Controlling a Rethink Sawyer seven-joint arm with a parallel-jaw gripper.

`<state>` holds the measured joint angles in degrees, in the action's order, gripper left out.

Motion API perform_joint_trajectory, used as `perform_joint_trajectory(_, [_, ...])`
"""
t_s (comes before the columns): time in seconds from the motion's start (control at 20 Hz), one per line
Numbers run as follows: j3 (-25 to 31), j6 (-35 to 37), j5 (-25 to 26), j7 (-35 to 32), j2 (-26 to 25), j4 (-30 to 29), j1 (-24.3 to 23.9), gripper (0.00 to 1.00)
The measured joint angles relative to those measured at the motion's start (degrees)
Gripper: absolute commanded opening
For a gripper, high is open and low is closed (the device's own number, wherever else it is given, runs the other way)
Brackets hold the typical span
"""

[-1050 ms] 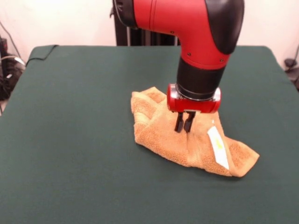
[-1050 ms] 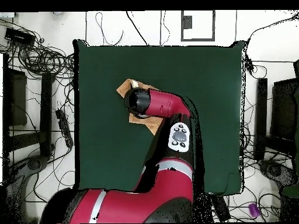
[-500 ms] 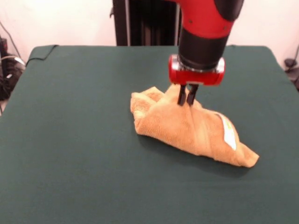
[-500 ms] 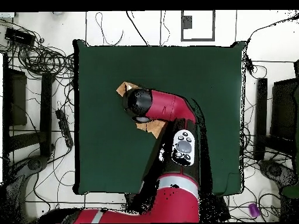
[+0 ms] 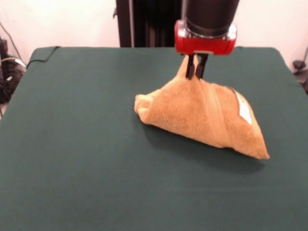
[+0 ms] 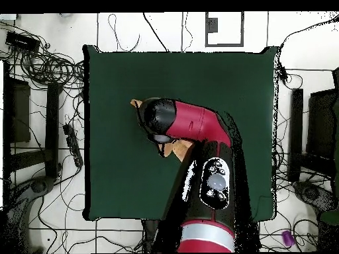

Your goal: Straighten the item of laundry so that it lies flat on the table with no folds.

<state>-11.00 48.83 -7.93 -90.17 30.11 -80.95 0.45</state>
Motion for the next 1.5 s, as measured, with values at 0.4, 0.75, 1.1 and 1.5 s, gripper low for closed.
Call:
perform_joint_trajectory(0.4, [0.01,3.21,1.47,0.0,1.5,0.01,-3.97,0.0])
perform_joint_trajectory(0.75, [0.1,5.74,5.74,0.0,1.06,1.39,-9.2,0.0])
perform_joint_trajectory(1.1, [0.69,8.92,10.66,0.0,0.65,4.84,-15.16,0.0])
perform_joint_trajectory(1.5, [2.67,10.41,14.87,0.0,0.62,8.04,-18.34,0.0])
